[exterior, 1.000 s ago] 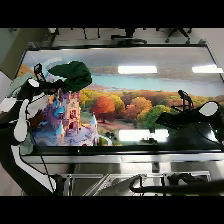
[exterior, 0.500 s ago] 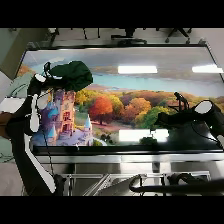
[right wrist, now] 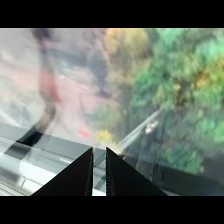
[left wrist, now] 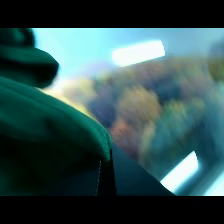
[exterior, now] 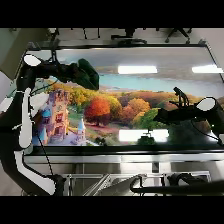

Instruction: Fold the shirts.

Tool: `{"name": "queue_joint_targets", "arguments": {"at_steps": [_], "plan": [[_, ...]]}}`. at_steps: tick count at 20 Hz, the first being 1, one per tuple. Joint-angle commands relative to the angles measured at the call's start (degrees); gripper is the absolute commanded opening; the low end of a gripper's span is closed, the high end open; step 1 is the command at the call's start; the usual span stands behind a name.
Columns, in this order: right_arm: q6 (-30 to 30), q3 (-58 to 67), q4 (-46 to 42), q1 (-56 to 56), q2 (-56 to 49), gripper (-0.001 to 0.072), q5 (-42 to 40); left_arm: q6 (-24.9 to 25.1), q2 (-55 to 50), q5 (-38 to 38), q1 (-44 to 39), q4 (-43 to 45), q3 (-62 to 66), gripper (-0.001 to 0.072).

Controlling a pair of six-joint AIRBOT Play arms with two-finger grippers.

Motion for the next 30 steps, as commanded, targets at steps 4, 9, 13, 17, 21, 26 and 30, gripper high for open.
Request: {"name": "queue_joint_targets", "arguments": {"at_steps": [4, 9, 13, 17, 21, 26, 30], "plan": [[-7.85, 2.82, 1.44, 0.04, 0.5, 0.0128, -0.26, 1.25, 14.1, -2.97, -20.98, -1.51, -22.75, 0.0011], [-7.82, 2.84, 2.05, 0.04, 0.68, 0.0315, -0.07, 1.25, 14.95, 6.16, -33.57, -1.42, -31.52, 0.002], [-10.95, 3.76, 3.61, 0.04, 0.98, 0.0621, -0.07, -2.51, 15.02, 1.2, -29.2, -1.42, -24.72, 0.0696], [-13.68, 3.61, 6.78, 1.4, -0.15, 0.062, 1.42, -6.82, 17.49, -9.64, -16.28, -0.81, -19.78, 0.0696], [-14.1, 1.73, 6.73, 8.15, -2.32, 0.0621, 0.83, -7.63, 24.06, -7.98, -6.56, 9.97, -32.98, 0.0697], [-13.9, -0.5, 4.79, 20.55, -7.08, 0.0621, -5.88, -7.26, 25.55, 4.83, 2.84, 13.6, -52.33, 0.0697], [-8.09, -0.52, -1.68, 23.63, -11.32, 0.0621, -7.13, -6.23, 21.99, 12.57, 9.38, 13.38, -54.21, 0.0696]]}}
